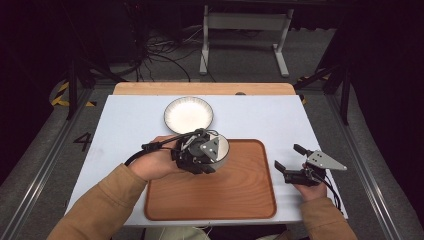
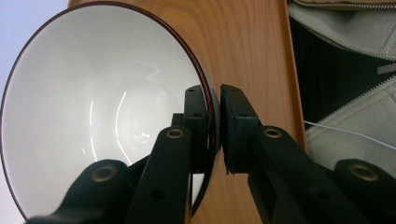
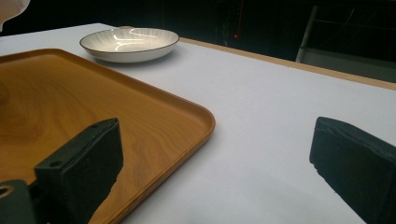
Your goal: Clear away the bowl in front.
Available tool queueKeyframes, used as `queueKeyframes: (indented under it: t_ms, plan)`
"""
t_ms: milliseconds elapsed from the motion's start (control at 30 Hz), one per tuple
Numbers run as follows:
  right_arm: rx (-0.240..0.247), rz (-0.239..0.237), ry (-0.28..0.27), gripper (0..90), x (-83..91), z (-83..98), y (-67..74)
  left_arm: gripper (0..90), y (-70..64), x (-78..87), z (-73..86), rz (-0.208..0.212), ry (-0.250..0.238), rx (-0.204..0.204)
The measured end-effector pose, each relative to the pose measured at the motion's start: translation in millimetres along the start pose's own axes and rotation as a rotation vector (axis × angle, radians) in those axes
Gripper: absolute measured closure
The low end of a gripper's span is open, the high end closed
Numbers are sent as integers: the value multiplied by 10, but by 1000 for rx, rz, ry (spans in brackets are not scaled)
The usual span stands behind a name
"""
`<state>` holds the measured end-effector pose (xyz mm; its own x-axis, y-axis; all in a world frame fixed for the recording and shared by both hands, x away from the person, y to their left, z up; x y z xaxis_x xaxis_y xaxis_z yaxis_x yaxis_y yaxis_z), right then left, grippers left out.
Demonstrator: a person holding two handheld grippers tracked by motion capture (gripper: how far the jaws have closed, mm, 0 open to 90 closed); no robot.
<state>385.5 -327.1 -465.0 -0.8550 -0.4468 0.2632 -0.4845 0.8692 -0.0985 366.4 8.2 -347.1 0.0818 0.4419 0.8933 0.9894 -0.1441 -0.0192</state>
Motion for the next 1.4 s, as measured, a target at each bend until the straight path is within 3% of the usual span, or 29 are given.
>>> queueKeyframes:
  t_ms: [233,700,1167,1400]
  plan:
    - [2,1,1,35,0,0,0,823,-19,-105,5,47,26,-2]
    - [3,0,2,36,1,1,2,824,12,-348,53,91,85,22]
    - [6,-3,1,36,0,0,5,823,37,-541,51,108,109,38]
    - [10,-4,1,37,0,0,7,823,45,-601,47,94,120,46]
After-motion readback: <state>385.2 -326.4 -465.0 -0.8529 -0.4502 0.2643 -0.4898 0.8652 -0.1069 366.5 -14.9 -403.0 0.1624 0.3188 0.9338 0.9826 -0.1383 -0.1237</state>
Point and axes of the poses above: each handheld gripper's, and its own axes: x roughly backward along the jaws, z roughly out of its underside, y roughly to its left, the point moved 4 cm from there along -x, roughly forward along the jaws, and after that the axes turned 7 degrees about z, right-handed, at the moved point
